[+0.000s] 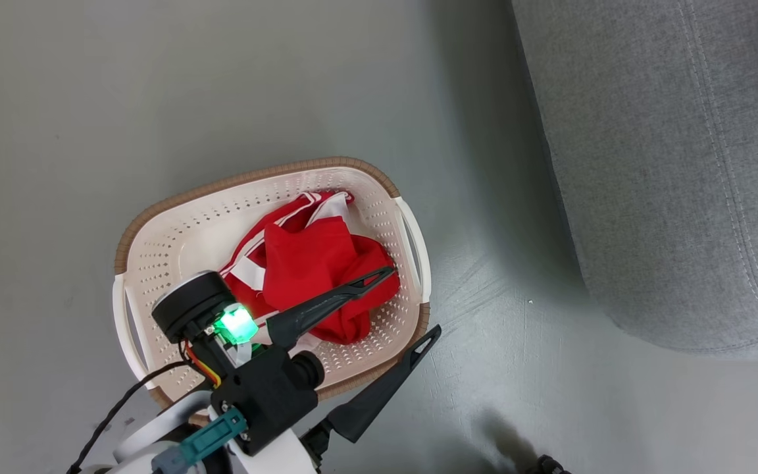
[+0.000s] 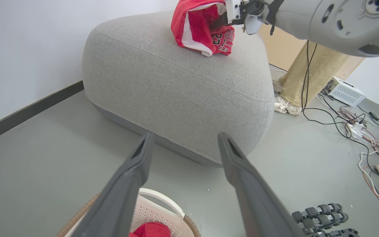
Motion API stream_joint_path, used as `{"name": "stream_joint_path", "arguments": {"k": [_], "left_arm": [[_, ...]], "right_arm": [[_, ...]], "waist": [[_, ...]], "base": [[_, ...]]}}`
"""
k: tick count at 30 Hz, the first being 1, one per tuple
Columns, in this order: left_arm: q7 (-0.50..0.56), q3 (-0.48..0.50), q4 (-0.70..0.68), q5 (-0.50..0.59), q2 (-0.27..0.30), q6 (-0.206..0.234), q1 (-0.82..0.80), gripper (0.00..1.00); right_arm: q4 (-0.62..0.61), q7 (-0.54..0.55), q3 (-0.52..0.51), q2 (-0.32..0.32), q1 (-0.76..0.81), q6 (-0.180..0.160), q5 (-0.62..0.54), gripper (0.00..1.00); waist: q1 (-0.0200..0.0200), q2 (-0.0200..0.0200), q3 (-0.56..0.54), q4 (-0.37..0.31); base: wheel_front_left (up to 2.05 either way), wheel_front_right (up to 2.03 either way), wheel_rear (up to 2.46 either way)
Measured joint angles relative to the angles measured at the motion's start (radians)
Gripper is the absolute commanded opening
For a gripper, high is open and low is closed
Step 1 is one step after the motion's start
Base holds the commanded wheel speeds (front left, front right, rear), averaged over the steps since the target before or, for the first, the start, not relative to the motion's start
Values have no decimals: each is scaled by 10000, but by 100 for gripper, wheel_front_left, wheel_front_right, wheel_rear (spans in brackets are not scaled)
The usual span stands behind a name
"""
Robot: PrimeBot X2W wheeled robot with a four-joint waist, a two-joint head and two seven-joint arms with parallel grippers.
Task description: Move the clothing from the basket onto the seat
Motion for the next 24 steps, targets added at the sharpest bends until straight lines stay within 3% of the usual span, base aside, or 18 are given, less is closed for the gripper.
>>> {"name": "stream_joint_path", "arguments": {"k": [11, 24], "left_arm": [[-337, -157, 230, -12, -320, -12, -233, 100], [-863, -364, 773, -98, -669, -82, -360, 100]], "right_arm": [[2, 215, -96, -355, -394, 0, -274, 100], [-571, 393, -203, -38, -379, -2, -890, 100]], "waist": [[0, 0, -331, 3], [0, 0, -983, 54]], "base": [[0, 0, 0], [0, 0, 0]]}}
